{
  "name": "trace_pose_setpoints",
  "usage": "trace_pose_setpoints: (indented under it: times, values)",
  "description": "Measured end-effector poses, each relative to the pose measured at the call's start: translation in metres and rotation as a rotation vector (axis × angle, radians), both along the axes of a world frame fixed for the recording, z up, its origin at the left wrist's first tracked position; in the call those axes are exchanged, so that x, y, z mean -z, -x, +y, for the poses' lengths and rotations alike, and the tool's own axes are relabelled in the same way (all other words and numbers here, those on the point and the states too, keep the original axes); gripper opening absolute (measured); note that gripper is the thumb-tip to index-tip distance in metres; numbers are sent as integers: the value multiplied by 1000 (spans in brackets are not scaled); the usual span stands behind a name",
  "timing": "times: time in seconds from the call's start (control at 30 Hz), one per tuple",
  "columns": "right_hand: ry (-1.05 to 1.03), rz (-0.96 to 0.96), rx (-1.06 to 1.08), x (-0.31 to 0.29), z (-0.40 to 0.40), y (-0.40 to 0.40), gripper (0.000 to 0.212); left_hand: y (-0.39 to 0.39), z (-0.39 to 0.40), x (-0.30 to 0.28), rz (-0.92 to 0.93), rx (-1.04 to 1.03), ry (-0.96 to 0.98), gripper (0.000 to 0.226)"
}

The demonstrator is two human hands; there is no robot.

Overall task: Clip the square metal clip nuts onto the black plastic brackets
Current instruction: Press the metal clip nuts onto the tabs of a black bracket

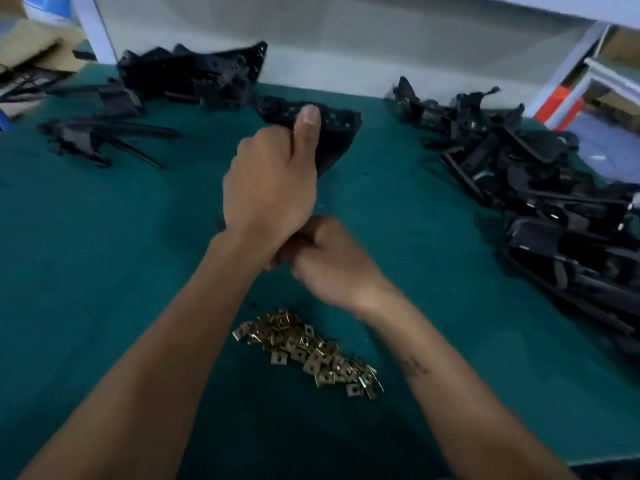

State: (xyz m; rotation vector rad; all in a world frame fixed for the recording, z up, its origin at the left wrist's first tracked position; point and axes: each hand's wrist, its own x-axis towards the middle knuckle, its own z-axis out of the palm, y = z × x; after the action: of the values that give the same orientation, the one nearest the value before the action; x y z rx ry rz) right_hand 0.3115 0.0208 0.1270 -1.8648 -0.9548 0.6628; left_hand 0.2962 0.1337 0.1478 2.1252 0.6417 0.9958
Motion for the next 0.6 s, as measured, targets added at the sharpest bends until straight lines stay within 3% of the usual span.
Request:
trace_pose_setpoints:
  times: [0.1, 0.2, 0.3, 0.37, 0.47, 0.6]
  values:
    - [-51, -110, 166, 7, -50, -13, 22, 1, 1, 23, 219, -8, -300, 62]
    - [-139, -245, 365, 26, -111, -4, 13, 1, 4, 47, 325, 42, -349, 65]
    - [-108, -312, 315, 47, -150, 25, 10, 2, 6, 66, 390, 43, -463, 67]
    - [-46, -384, 311, 55, -163, 40, 20, 0, 8, 72, 415, 39, -515, 65]
    - [48, -468, 326, 58, -166, 54, 29, -6, 10, 77, 433, 33, -509, 62]
    - [80, -473, 345, 57, -158, 57, 26, -9, 9, 82, 429, 37, -490, 57]
